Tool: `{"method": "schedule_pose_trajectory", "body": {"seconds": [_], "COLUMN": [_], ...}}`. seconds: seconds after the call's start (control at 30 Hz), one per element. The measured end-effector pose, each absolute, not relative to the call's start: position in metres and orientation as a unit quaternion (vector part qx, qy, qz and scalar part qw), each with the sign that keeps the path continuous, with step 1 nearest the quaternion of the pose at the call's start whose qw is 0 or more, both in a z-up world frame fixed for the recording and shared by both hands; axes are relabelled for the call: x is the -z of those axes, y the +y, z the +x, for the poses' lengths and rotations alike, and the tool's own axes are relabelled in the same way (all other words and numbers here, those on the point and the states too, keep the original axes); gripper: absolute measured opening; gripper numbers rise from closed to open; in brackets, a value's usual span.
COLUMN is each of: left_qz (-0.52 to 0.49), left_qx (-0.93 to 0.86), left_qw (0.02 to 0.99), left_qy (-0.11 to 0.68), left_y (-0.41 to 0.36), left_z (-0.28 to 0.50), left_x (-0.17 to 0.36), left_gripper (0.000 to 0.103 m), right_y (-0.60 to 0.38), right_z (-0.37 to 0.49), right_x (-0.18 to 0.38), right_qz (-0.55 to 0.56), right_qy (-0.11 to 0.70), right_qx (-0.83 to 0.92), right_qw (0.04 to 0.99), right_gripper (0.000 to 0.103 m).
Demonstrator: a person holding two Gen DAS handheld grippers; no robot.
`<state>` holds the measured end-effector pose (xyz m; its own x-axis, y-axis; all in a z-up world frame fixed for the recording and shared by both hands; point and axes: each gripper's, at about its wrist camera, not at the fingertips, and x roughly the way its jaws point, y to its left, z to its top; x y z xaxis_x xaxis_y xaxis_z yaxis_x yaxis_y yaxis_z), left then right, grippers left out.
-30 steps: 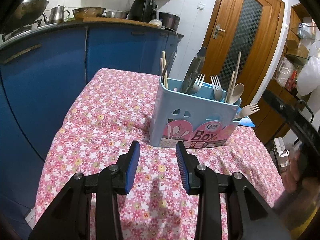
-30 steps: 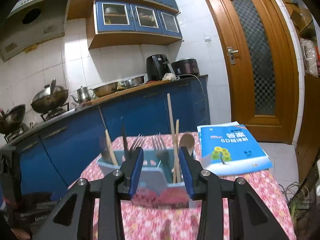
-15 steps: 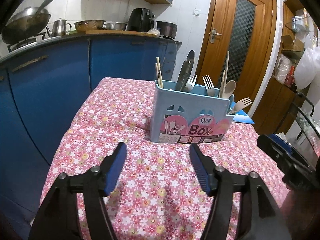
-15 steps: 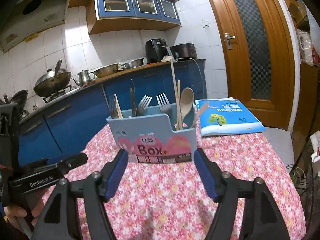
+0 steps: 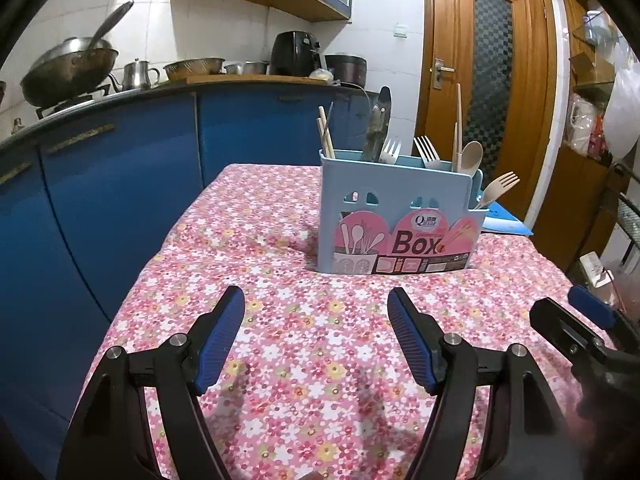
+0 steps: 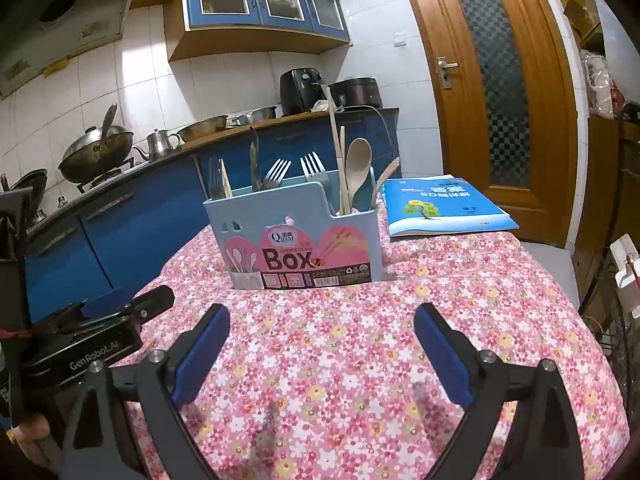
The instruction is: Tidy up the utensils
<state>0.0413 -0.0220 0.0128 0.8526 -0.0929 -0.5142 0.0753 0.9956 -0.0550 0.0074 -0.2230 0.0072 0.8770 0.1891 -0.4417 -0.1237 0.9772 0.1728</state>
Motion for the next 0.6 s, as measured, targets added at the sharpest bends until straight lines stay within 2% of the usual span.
{"method": "schedule_pose_trajectory", "body": {"seconds": [0.6], "left_qz": [-0.008], "left_qx": [0.031], "left_qw": [0.967], "left_qy": [0.254], "left_y": [-0.0240], "left_z": [0.0370], "left_x": [-0.0160], "left_gripper": [0.075], "right_y": [-0.2189], "right_z": [-0.0011], "right_x": [-0.0125], "right_qz": [0.053], "right_qy": [0.211], "right_qx": [-0.070], "right_qw": [0.974], "right_gripper": [0.098]}}
